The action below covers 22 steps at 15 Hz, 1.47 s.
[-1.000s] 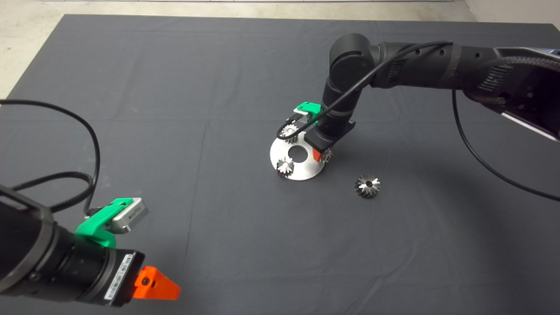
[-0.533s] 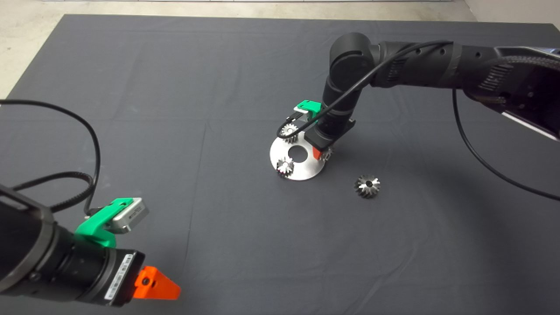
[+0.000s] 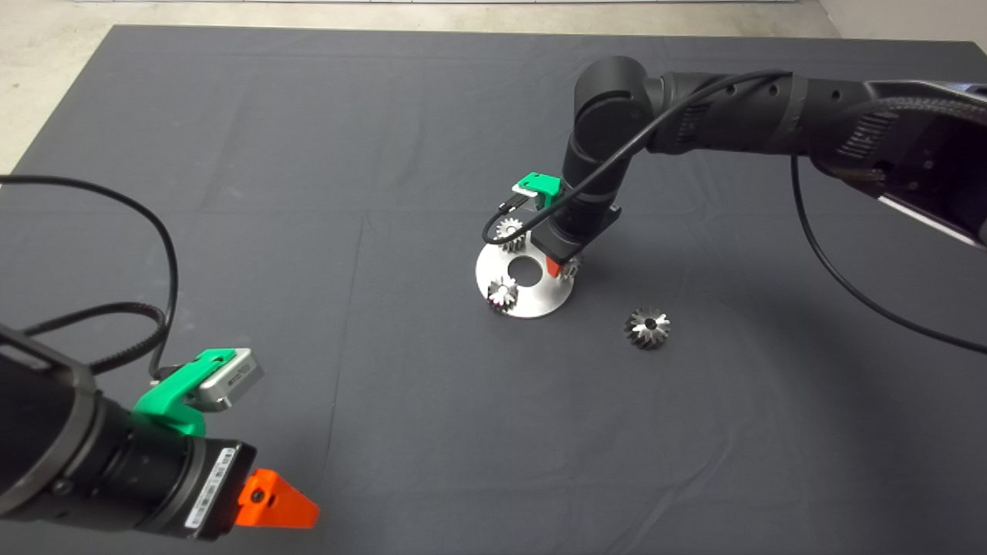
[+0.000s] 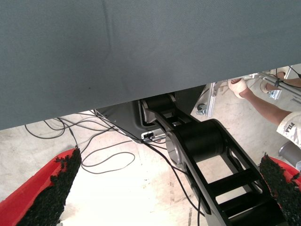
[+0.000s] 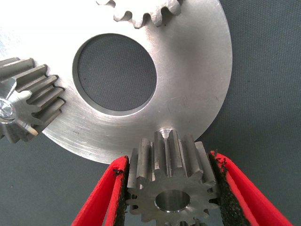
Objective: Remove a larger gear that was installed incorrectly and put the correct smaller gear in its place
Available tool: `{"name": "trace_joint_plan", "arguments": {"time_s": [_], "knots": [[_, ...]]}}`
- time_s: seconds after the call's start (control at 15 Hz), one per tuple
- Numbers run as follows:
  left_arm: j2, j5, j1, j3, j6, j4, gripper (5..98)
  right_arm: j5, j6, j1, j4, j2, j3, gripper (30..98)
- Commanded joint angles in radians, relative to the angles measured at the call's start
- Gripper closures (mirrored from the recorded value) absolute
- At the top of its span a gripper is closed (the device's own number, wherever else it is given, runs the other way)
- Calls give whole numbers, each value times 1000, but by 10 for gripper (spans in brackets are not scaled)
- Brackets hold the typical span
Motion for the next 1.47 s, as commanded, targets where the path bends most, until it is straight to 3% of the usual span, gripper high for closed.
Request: {"name": "trace_joint_plan", "arguments": {"time_s": [0.0, 1.4], "knots": [[-2, 1, -8, 18, -4, -20, 59, -117, 5, 29, -32, 19, 12, 864], [-6, 1, -8, 18, -4, -20, 59, -117, -1, 16, -24, -11, 11, 863]]}}
